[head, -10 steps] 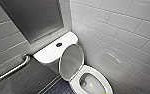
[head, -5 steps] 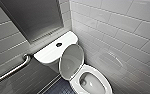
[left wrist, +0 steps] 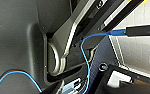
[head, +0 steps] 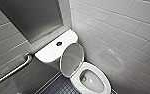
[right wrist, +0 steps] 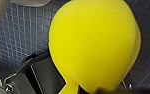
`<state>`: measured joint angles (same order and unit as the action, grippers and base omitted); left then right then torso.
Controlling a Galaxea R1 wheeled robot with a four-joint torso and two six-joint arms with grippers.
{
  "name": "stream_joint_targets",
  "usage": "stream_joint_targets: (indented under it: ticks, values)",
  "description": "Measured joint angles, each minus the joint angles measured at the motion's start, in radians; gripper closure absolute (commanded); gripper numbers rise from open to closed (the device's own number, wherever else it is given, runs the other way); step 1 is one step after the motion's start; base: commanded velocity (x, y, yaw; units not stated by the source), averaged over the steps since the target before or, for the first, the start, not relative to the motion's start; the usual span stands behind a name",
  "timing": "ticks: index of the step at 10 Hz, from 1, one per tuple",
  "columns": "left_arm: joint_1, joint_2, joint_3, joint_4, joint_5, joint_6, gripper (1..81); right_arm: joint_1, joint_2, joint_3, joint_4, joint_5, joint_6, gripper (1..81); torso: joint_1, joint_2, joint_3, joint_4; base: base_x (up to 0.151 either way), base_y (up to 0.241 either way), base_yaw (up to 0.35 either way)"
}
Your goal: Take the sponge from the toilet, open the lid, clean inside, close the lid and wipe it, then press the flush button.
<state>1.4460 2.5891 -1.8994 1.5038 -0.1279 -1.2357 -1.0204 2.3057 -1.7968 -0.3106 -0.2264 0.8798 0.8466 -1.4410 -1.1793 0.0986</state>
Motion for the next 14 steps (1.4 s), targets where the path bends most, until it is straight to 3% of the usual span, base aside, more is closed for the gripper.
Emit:
stream_joint_targets:
  ticks: [2, 5, 6, 10, 14]
  values:
    - [-0.003, -0.003, 0.000, -0.001, 0.000, 0.000, 1.0, -0.057, 0.051, -0.029, 0.000, 0.021, -0.005, 81.1, -0.041, 0.064, 0.010, -0.010, 0.000, 0.000, 0.000]
    - [-0.024, -0.004, 0.000, -0.003, -0.001, -0.001, 1.0, -0.129, 0.040, -0.029, -0.003, 0.105, -0.020, 81.1, -0.104, 0.160, 0.070, -0.071, 0.000, 0.000, 0.000]
    - [-0.024, -0.005, 0.000, -0.003, 0.001, -0.001, 1.0, -0.144, 0.031, -0.029, -0.004, 0.106, -0.022, 81.1, -0.110, 0.166, 0.076, -0.081, 0.000, 0.000, 0.000]
    - [-0.094, -0.043, 0.001, -0.003, 0.000, -0.097, 1.0, -0.211, 0.040, -0.029, -0.005, 0.156, -0.076, 81.1, -0.118, 0.176, 0.086, -0.084, 0.000, 0.000, 0.000]
    - [-0.206, -0.086, 0.000, -0.004, -0.057, -0.206, 1.0, -0.336, 0.089, -0.121, -0.005, 0.249, -0.153, 81.1, -0.119, 0.176, 0.195, -0.084, 0.000, 0.000, 0.000]
